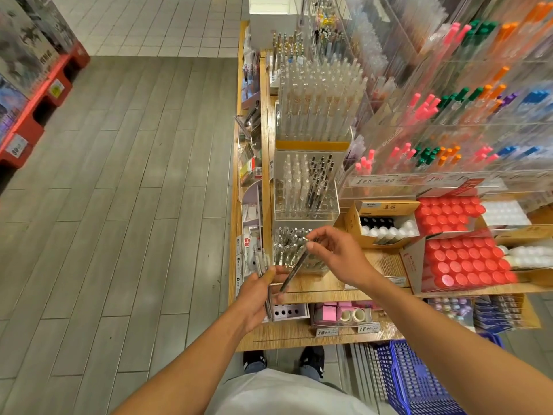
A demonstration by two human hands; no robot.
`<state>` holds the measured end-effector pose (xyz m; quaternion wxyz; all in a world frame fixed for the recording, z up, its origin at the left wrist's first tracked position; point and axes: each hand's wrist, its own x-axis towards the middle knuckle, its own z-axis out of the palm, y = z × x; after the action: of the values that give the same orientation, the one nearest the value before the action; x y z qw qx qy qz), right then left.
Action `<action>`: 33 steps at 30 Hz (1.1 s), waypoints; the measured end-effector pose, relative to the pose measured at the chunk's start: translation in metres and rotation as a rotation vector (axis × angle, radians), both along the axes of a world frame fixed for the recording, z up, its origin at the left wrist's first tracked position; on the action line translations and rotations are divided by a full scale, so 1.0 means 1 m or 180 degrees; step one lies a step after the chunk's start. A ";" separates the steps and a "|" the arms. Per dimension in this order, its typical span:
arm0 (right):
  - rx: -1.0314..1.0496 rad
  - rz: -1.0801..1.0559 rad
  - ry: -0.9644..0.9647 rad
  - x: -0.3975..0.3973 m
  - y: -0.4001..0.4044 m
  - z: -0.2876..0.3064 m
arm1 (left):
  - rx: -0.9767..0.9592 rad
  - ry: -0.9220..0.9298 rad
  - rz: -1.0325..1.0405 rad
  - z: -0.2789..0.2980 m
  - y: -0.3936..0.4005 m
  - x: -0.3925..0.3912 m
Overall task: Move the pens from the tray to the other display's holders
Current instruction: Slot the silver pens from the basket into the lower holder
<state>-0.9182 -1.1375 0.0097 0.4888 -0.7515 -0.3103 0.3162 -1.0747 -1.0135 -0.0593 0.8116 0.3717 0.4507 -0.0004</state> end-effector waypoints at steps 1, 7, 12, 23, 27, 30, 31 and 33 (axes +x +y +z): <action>0.0004 0.0004 -0.0262 0.003 0.000 0.001 | 0.0071 0.0158 0.0099 -0.003 0.002 -0.001; -0.0124 0.0240 -0.1677 0.006 0.004 0.000 | 0.0230 0.0555 0.0059 -0.012 0.006 -0.008; -0.0183 0.0677 -0.2194 -0.003 0.008 -0.010 | 0.0228 0.0464 -0.0066 -0.008 0.003 -0.005; -0.0113 0.0586 -0.2324 -0.012 0.007 -0.013 | 0.0238 0.0401 -0.0162 -0.006 0.002 -0.010; -0.0124 0.0587 -0.2347 -0.013 0.008 -0.010 | 0.0279 0.0416 -0.0213 -0.006 0.002 -0.011; -0.0149 0.0636 -0.2411 -0.012 0.010 -0.010 | 0.0290 0.0408 -0.0251 -0.006 0.002 -0.012; -0.0184 0.0637 -0.2425 -0.011 0.011 -0.009 | 0.0294 0.0407 -0.0265 -0.006 0.002 -0.011; -0.0255 0.0640 -0.2463 -0.010 0.014 -0.009 | 0.0291 0.0382 -0.0308 -0.006 0.001 -0.010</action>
<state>-0.9284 -1.1232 0.0005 0.2728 -0.7994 -0.5309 0.0680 -1.0850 -1.0122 -0.0655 0.7643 0.4291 0.4795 -0.0413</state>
